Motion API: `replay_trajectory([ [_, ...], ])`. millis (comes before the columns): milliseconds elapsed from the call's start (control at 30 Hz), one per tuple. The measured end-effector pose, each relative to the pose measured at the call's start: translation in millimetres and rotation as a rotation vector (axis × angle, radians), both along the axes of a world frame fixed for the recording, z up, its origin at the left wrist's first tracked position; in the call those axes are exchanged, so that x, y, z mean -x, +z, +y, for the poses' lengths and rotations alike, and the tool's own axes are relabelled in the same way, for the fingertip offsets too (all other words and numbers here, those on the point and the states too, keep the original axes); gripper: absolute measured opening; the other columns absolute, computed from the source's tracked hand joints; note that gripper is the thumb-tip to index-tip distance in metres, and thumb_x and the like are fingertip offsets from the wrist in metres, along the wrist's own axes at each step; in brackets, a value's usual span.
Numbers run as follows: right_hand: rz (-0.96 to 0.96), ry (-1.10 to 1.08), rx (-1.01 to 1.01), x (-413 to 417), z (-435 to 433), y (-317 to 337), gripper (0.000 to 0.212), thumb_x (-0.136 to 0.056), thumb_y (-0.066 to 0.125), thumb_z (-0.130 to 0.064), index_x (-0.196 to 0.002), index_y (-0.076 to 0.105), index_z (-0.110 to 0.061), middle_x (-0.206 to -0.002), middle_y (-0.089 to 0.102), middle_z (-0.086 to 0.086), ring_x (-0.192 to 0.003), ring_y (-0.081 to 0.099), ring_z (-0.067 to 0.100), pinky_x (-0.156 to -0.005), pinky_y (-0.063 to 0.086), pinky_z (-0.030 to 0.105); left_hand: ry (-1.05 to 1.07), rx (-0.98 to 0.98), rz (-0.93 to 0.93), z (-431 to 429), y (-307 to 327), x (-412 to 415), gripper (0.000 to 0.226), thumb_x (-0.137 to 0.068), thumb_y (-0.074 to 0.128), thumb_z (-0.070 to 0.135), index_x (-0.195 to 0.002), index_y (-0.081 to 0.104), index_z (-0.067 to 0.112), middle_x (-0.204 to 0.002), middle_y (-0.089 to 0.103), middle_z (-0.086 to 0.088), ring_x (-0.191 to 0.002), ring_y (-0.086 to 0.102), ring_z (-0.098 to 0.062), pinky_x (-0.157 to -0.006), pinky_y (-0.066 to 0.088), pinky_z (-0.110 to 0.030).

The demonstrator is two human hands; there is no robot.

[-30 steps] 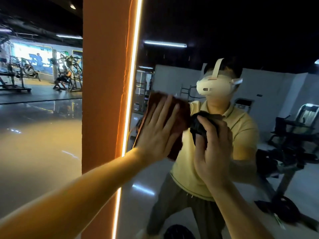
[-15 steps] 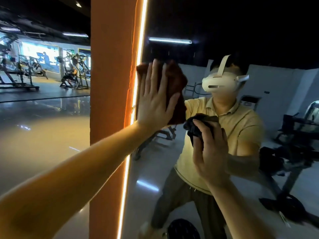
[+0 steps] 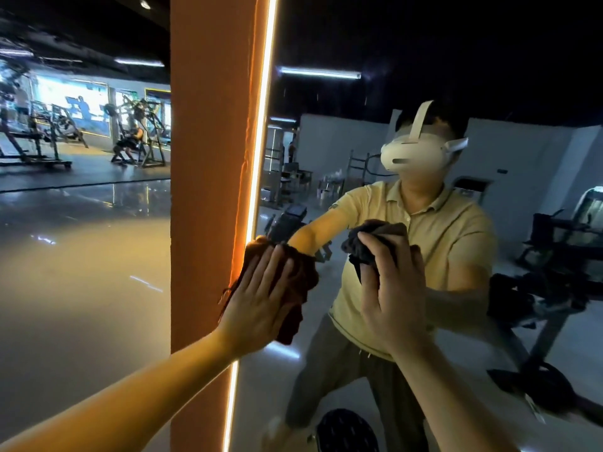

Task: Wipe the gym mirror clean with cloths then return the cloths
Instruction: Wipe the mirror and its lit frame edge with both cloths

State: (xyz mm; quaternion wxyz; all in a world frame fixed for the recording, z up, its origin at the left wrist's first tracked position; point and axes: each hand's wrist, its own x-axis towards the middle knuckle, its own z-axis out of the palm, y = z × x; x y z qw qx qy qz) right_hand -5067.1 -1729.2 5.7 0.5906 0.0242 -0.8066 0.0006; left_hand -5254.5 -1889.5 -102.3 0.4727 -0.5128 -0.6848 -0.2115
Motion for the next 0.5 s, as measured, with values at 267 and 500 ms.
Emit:
replay_trajectory([
  [267,0.256,0.018,0.221,-15.6,4.2,47.2,0.038,-0.102,0.048,-0.021,-0.138,0.058,-0.009,-0.135,0.058,0.018,-0.120,0.059,0.032,-0.096,0.051,0.051,-0.148,-0.341,0.008,84.5,252.4,-52.7,0.071,-0.110,0.040,0.041,-0.166,0.015,0.006,-0.174,0.005,-0.022,-0.162,0.002,-0.036,-0.131,-0.003,-0.047],
  [500,0.136,-0.089,0.106,-36.8,15.9,45.4,0.040,-0.100,0.050,-0.018,-0.134,0.064,-0.003,-0.131,0.064,0.017,-0.117,0.061,0.036,-0.096,0.049,0.049,-0.024,0.270,0.614,34.6,135.5,-13.7,0.088,-0.101,0.055,0.048,-0.166,0.005,0.017,-0.172,-0.001,-0.014,-0.162,-0.011,-0.030,-0.131,-0.008,-0.045],
])
